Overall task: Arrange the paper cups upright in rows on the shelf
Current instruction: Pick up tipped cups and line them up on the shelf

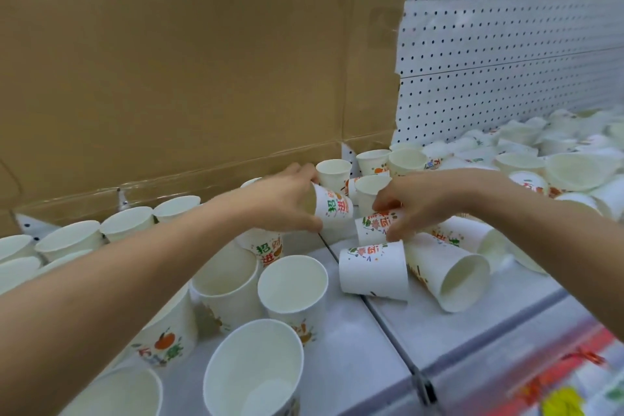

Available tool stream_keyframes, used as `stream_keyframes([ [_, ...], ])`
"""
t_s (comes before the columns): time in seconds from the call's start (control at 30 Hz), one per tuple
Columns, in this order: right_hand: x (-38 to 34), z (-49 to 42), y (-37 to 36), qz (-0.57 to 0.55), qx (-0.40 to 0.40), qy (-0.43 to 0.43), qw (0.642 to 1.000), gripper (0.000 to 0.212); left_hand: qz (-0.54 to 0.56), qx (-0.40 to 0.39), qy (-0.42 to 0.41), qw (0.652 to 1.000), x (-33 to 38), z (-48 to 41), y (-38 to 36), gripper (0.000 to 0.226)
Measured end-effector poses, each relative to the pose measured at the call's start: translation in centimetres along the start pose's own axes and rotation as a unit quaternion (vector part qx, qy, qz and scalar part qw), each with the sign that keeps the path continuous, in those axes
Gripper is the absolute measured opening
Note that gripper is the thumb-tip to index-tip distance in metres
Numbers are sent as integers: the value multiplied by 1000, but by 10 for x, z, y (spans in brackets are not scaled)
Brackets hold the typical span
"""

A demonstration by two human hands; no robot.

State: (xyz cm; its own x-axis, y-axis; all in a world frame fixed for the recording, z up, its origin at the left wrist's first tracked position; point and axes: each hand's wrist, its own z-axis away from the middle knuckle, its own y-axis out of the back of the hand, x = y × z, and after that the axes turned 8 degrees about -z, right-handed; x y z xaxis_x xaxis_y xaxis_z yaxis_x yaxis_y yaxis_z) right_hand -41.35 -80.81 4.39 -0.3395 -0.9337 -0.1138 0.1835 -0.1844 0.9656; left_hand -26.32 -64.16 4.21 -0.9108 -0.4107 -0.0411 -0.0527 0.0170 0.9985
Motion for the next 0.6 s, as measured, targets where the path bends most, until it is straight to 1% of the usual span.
stream_keyframes([
  [0.07, -3, -4, 1, 10, -18, -15, 1000, 57, 12, 1, -3, 1000, -3, 1, 5, 67],
  [0.17, -5, -8, 2, 22, -40, -23, 999, 55, 9, -16, -11, 1000, -7, -1, 11, 68],
  [0.23, -6, -9, 1, 8, -58, -29, 998, 56, -6, -40, -21, 999, -7, -4, 12, 74],
  [0.37, 0, -13, -5, -33, -76, -29, 996, 69, -37, -73, -33, 996, -8, -7, 5, 80],
  [0.43, 5, -15, -7, -42, -64, -20, 997, 69, -40, -68, -28, 997, -7, -5, 3, 80],
  [0.53, 7, -11, -2, -79, -36, -3, 996, 64, -32, -48, -16, 998, -4, 2, 8, 78],
  [0.6, 8, -11, 6, -94, -6, 29, 995, 65, -29, -34, -8, 999, -1, 9, 14, 75],
])
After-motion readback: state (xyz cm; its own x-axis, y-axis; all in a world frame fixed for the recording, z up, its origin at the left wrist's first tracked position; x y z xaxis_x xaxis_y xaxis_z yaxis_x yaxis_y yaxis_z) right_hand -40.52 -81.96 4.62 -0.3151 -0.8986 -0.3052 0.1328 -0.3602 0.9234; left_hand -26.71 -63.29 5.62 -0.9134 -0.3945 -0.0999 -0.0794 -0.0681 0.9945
